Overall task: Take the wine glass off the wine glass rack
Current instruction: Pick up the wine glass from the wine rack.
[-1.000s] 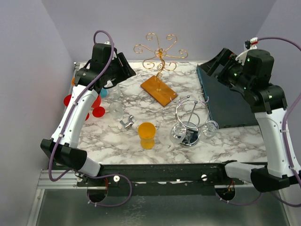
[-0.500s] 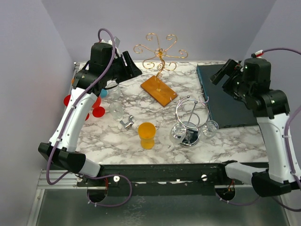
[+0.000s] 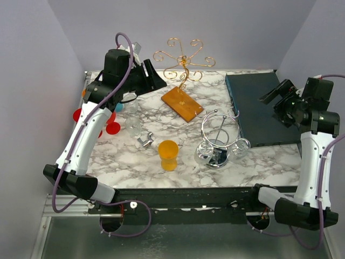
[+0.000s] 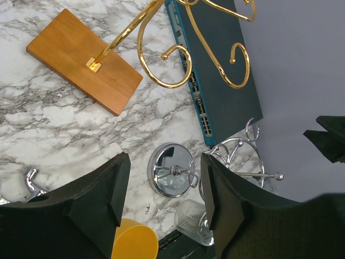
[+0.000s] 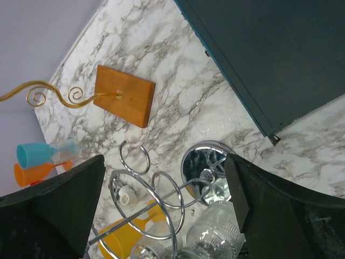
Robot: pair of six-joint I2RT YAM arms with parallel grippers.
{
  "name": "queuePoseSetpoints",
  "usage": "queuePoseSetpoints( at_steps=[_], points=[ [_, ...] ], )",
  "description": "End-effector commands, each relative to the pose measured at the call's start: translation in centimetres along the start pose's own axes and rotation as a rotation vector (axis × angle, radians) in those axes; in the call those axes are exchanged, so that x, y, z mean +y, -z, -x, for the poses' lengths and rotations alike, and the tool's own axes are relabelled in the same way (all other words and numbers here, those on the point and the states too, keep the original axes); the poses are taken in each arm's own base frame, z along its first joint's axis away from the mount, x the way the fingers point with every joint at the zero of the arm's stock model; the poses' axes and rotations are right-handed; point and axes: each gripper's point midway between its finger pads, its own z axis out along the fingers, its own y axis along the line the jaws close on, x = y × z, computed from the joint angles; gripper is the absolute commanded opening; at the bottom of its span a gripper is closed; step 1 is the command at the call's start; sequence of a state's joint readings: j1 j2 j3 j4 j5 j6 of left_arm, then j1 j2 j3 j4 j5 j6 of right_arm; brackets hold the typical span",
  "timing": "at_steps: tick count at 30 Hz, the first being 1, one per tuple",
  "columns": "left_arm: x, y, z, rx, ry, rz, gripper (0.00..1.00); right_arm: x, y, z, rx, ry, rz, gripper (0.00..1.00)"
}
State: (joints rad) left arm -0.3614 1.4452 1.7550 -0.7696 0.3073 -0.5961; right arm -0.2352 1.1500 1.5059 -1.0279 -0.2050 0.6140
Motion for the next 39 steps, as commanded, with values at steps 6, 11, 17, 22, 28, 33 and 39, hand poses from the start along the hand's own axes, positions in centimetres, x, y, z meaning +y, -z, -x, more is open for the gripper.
queuePoseSetpoints(
  at_steps=[6, 11, 17, 22, 28, 33, 39],
  points=[
    [-2.1, 1.0, -0.6, 0.009, -0.034, -0.098, 0.61, -0.6, 3.5, -2.8, 0.014, -0.056, 0.009, 1.00],
    [-2.5, 1.1, -0.9, 0.020, -0.034, -0.123, 0.61, -0.8, 5.6, -4.2, 0.017, -0.083, 0.012, 0.98],
    [-3.1, 1.4, -1.3, 0.028, -0.032, -0.155, 0.61, -1.3, 7.3, -6.7, 0.076, -0.100, 0.018, 0.94],
    [-3.7, 1.7, -1.6, 0.030, -0.029, -0.177, 0.61, -0.6, 8.2, -8.4, 0.132, -0.116, 0.075, 0.88],
    [-4.0, 1.7, -2.0, 0.041, -0.027, -0.193, 0.61, -0.1, 8.3, -10.7, 0.229, -0.128, 0.144, 0.77],
    [-4.1, 1.9, -2.2, 0.044, -0.024, -0.199, 0.61, -1.0, 7.7, -12.0, 0.275, -0.135, 0.120, 0.70],
    [-4.2, 1.8, -2.3, 0.047, -0.021, -0.200, 0.61, -3.4, 7.5, -12.4, 0.260, -0.137, -0.008, 0.68]
  ],
)
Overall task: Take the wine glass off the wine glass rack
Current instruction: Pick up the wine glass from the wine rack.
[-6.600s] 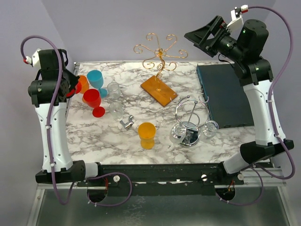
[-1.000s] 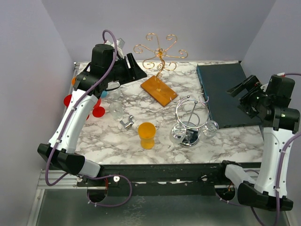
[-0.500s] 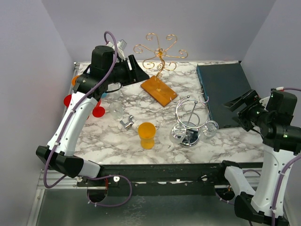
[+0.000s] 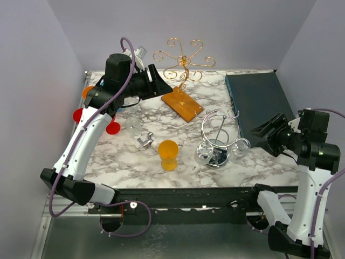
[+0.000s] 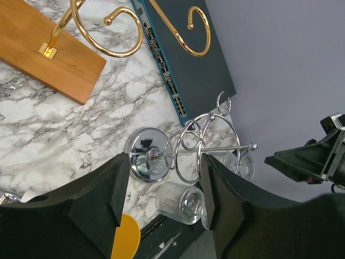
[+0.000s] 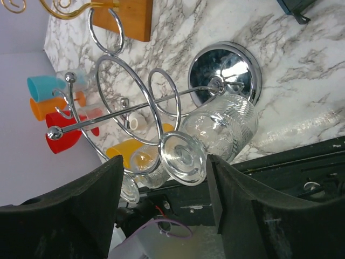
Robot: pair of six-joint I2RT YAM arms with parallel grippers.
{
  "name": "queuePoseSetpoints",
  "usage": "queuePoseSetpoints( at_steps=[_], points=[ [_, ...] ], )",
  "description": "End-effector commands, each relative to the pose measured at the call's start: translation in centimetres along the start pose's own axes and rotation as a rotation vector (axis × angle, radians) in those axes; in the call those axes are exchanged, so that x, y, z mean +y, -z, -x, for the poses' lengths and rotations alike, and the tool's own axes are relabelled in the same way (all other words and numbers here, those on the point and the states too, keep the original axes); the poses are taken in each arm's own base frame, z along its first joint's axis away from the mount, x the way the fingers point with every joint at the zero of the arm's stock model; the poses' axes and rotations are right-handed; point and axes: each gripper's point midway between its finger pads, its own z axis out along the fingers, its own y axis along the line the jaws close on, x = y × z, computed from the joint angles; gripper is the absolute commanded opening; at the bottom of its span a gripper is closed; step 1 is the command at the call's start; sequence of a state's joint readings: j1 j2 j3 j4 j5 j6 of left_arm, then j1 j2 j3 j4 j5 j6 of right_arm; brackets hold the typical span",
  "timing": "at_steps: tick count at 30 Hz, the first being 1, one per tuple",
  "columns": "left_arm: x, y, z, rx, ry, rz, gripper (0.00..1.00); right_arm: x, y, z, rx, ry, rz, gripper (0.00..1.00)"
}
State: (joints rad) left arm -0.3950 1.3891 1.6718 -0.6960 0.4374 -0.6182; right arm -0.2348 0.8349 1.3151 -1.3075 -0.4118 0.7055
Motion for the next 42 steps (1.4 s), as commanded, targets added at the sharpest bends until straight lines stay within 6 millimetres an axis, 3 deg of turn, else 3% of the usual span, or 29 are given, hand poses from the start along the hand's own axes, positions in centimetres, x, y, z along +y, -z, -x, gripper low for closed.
queuePoseSetpoints(
  at_steps=[1, 7, 18, 30, 42],
  points=[
    [-1.3, 0.8, 0.0, -0.012, -0.014, -0.046, 0.61, -2.0, 0.1, -1.1, 0.020, -0.017, -0.080, 0.67],
    [-1.4, 0.6, 0.0, -0.007, -0.014, -0.052, 0.61, -3.0, -0.4, -3.0, 0.075, -0.056, -0.079, 0.64],
    [-1.5, 0.6, -0.3, -0.001, -0.017, -0.058, 0.61, -3.2, -0.8, -4.2, 0.097, -0.079, -0.036, 0.61],
    [-1.9, 0.9, -0.4, 0.002, -0.017, -0.071, 0.61, -2.6, -2.3, -4.6, 0.056, -0.106, 0.099, 0.51],
    [-2.2, 0.9, -0.3, 0.006, -0.015, -0.083, 0.61, -2.7, -2.6, -3.9, -0.002, -0.102, 0.109, 0.44]
  ],
)
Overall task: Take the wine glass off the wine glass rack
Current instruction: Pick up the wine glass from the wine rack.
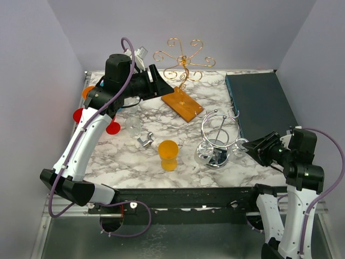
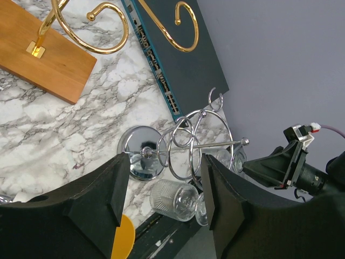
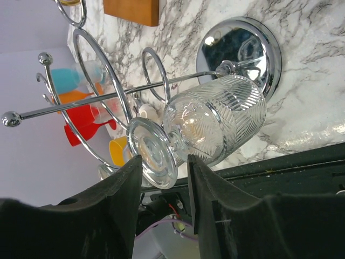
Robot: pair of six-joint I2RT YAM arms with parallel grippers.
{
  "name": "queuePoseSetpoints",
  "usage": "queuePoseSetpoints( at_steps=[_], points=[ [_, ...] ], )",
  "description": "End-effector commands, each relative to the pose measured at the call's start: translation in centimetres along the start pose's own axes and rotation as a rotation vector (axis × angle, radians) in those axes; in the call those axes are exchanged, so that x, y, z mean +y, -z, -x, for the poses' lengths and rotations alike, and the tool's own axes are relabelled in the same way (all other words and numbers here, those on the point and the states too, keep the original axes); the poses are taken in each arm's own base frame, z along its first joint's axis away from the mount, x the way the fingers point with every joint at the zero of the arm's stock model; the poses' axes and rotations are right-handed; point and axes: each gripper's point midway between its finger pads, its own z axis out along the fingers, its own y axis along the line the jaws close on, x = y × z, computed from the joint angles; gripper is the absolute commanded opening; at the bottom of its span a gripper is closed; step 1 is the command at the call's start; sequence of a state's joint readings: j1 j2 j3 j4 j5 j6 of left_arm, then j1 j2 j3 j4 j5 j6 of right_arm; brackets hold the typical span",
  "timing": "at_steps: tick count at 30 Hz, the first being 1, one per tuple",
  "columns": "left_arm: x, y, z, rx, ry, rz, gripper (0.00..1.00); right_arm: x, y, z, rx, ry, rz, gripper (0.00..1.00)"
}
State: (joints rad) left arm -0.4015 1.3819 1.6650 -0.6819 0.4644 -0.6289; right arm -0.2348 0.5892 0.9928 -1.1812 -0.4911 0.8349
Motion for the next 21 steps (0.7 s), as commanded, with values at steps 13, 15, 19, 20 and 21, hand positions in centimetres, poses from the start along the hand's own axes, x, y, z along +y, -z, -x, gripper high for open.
queuePoseSetpoints(
  at_steps=[13, 15, 19, 20, 21],
  points=[
    [-1.74, 0.78, -0.19, 0.003, -0.013, -0.059, 0.61, 0.02, -0.15, 0.33, -0.043, -0.003, 0.028, 0.30],
    [-1.74, 0.80, -0.19, 0.003, -0.012, -0.059, 0.61, 0.21, 0.00, 0.43, -0.047, 0.001, 0.030, 0.28],
    [-1.78, 0.78, -0.14, 0.002, -0.013, -0.060, 0.61, 0.45, 0.15, 0.48, -0.044, 0.005, 0.032, 0.25],
    [-1.68, 0.72, -0.20, 0.004, -0.012, -0.058, 0.61, 0.48, 0.17, 0.46, -0.041, 0.006, 0.031, 0.24],
    [-1.69, 0.72, -0.19, 0.004, -0.012, -0.058, 0.61, 0.52, 0.21, 0.44, -0.038, 0.007, 0.030, 0.23]
  ],
)
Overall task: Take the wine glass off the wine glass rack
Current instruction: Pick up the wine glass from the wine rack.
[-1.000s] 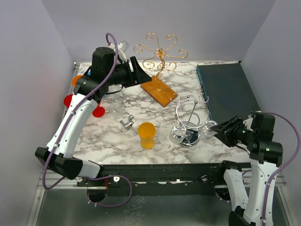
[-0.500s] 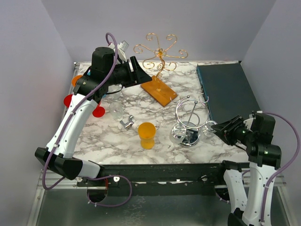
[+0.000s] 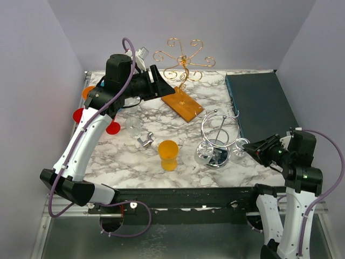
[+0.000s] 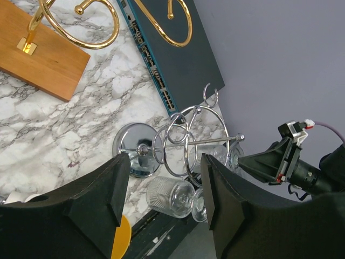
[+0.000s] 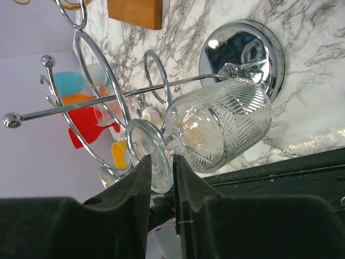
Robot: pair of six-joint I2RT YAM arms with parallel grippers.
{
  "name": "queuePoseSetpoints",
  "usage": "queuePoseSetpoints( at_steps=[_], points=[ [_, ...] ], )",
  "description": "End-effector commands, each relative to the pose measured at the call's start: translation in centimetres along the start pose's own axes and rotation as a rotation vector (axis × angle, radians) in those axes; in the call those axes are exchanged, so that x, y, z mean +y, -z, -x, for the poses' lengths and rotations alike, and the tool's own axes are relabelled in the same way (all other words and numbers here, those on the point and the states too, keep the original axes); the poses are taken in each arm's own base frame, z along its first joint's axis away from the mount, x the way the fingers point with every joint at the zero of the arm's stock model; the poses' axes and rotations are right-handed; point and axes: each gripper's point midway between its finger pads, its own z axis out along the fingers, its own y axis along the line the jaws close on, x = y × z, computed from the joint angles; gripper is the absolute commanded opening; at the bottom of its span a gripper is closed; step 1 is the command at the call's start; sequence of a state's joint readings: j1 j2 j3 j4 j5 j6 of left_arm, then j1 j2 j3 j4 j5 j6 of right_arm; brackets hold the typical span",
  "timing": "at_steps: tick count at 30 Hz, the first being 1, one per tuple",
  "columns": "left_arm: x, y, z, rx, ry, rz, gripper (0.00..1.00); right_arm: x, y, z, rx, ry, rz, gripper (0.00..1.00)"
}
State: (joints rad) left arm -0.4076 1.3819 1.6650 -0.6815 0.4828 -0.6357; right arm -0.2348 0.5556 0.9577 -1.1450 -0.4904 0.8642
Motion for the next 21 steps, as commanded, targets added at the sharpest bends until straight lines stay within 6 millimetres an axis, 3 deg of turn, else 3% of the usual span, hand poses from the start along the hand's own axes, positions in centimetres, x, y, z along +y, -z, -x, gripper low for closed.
queuePoseSetpoints(
  at_steps=[1, 21],
  points=[
    [-1.2, 0.7, 0.1, -0.011, -0.016, -0.037, 0.61, 0.7, 0.5, 0.4, -0.019, 0.020, 0.009, 0.23],
    [-1.0, 0.6, 0.0, -0.009, -0.015, -0.032, 0.61, 2.4, 1.3, 0.6, -0.016, 0.017, 0.056, 0.03]
  ],
)
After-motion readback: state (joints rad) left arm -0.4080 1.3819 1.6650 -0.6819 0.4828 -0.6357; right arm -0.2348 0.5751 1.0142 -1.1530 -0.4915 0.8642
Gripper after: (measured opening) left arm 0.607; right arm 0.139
